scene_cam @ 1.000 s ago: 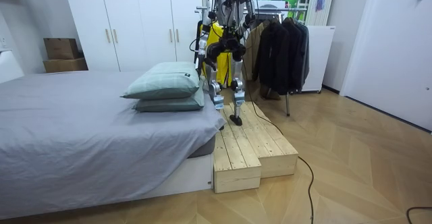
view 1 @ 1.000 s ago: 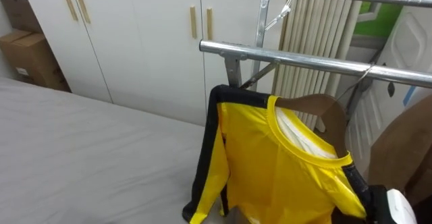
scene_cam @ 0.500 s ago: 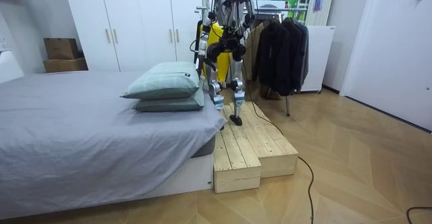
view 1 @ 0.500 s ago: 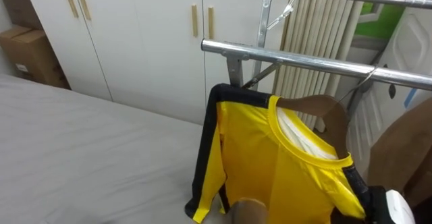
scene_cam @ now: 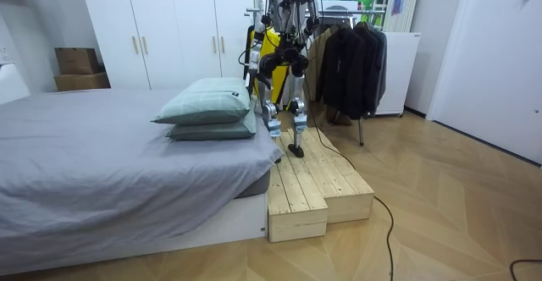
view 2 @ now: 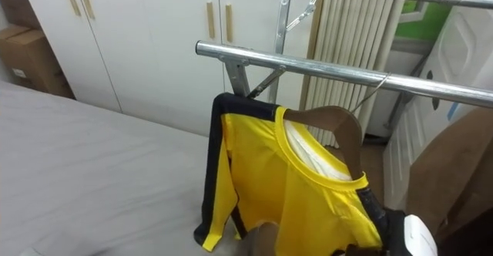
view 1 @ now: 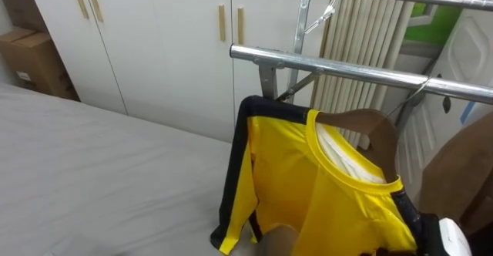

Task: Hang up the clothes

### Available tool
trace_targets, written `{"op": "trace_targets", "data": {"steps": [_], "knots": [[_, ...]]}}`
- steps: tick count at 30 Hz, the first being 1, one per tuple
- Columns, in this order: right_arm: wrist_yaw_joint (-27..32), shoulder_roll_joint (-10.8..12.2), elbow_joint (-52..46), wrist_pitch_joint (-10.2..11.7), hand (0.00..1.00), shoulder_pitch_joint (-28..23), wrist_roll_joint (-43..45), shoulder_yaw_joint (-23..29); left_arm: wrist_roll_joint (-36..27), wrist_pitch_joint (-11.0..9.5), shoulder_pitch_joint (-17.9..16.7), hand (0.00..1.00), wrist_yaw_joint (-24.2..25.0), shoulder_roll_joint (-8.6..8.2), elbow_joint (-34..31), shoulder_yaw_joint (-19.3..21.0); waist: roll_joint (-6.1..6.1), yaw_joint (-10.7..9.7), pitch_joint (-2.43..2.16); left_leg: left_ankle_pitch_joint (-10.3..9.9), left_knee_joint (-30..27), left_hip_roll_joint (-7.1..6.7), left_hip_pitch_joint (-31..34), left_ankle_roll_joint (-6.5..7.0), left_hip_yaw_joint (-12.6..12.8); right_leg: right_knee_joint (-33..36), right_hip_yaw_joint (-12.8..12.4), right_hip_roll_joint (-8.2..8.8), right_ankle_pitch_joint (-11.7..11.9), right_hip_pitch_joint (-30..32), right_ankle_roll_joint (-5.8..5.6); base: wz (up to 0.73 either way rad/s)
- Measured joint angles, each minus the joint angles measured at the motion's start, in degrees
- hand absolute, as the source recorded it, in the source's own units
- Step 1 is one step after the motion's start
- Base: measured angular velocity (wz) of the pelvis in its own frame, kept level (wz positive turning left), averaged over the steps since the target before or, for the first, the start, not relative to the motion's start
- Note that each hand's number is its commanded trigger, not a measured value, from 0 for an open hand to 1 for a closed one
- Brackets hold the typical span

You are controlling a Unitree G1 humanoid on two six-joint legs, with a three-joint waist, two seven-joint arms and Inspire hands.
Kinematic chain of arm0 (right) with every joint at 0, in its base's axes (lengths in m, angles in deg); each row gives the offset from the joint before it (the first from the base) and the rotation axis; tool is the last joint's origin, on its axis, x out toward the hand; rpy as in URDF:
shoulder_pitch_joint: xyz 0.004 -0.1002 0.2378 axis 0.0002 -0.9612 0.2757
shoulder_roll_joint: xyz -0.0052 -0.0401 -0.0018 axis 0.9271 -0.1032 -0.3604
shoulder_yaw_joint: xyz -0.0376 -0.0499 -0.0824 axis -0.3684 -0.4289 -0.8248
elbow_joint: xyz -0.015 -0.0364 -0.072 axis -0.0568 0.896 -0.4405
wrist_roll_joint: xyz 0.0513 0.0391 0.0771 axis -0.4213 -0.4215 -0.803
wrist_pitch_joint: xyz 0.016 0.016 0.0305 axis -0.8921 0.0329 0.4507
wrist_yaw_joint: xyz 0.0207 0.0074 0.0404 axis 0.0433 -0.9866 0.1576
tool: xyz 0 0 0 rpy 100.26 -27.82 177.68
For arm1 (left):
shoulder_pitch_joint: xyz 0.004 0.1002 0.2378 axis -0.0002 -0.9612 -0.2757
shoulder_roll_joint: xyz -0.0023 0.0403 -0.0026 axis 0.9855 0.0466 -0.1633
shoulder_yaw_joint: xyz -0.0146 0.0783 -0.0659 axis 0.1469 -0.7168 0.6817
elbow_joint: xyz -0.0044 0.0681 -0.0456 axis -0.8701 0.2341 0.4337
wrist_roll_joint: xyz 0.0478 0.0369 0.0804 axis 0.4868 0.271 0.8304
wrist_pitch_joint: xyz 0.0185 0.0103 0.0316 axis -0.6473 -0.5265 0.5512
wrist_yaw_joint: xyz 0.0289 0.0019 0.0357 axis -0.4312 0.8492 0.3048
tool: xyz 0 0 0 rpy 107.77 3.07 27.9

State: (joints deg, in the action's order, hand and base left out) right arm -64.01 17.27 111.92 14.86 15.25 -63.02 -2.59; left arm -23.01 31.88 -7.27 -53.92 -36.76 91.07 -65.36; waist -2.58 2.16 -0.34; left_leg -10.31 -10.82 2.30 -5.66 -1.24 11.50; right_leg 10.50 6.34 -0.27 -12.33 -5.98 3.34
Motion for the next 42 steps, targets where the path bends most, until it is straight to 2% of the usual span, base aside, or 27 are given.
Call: {"op": "trace_targets", "data": {"steps": [8,13,24,29,31,33,37,42], "knots": [[-0.1,0.3,0.1,0.1,0.0,0.0,-0.4,0.5,-2.3,-0.8,0.2,0.0,-1.6,-0.67,-0.1,1.0,0.06,0.0,-0.03,0.0,0.0,-0.01,-0.1,0.0,0.2,0.0,-0.2,-0.04,0.0,0.0,0.0,0.0],[-0.1,0.4,0.2,0.3,0.0,0.0,-0.9,1.0,-2.3,-1.4,0.1,0.0,-2.3,-1.3,-0.1,3.1,0.11,0.1,-0.03,0.0,0.0,0.0,0.0,0.0,0.3,0.0,-0.3,-0.03,0.0,0.0,0.0,0.0],[-0.7,0.4,-3.4,-0.5,0.0,0.0,-2.0,1.5,-7.3,-1.4,0.3,0.0,-2.9,-1.35,0.2,3.1,0.25,-0.3,0.03,0.0,0.4,0.0,0.1,0.0,0.6,0.0,-0.3,-0.04,0.0,0.4,0.0,0.0],[-0.6,0.3,-7.3,-0.7,0.0,0.0,-6.6,1.5,-9.0,-1.5,1.3,0.0,-3.3,-1.39,1.7,3.1,0.07,-0.2,-0.04,0.0,0.4,0.0,0.5,0.0,0.8,0.1,-0.5,-0.02,0.0,0.9,0.0,-0.01],[-0.6,0.2,-9.8,-0.8,0.0,0.0,-11.1,1.5,-9.1,-1.6,1.3,0.0,-3.3,-1.38,1.7,3.1,-0.03,-0.2,-0.01,0.0,0.3,0.01,1.0,0.0,0.8,0.2,-0.6,-0.05,0.0,1.4,0.01,0.0],[-0.7,0.2,-12.4,-1.6,0.0,-0.1,-13.8,1.7,-9.0,-1.7,1.1,0.0,-3.3,-1.4,1.7,3.1,-0.01,-0.4,0.0,0.0,0.3,-0.01,1.2,0.0,0.7,0.3,-0.8,-0.04,0.0,1.7,0.01,-0.03],[-0.6,0.1,-18.9,-1.7,0.0,0.0,-21.6,4.6,-9.1,-2.4,0.7,0.0,-3.3,-1.45,1.7,3.2,0.06,-0.3,0.05,0.0,0.3,-0.01,1.4,0.0,0.9,0.2,-1.2,-0.08,0.1,2.1,-0.01,-0.06],[-0.5,-0.5,-21.7,-1.5,0.0,0.0,-30.4,7.2,-10.6,-3.0,0.5,0.0,-3.3,-1.47,1.8,3.2,0.22,-0.4,0.15,0.0,0.3,-0.01,1.2,0.0,0.8,0.1,-1.4,-0.09,0.1,1.9,-0.01,-0.01]]}}
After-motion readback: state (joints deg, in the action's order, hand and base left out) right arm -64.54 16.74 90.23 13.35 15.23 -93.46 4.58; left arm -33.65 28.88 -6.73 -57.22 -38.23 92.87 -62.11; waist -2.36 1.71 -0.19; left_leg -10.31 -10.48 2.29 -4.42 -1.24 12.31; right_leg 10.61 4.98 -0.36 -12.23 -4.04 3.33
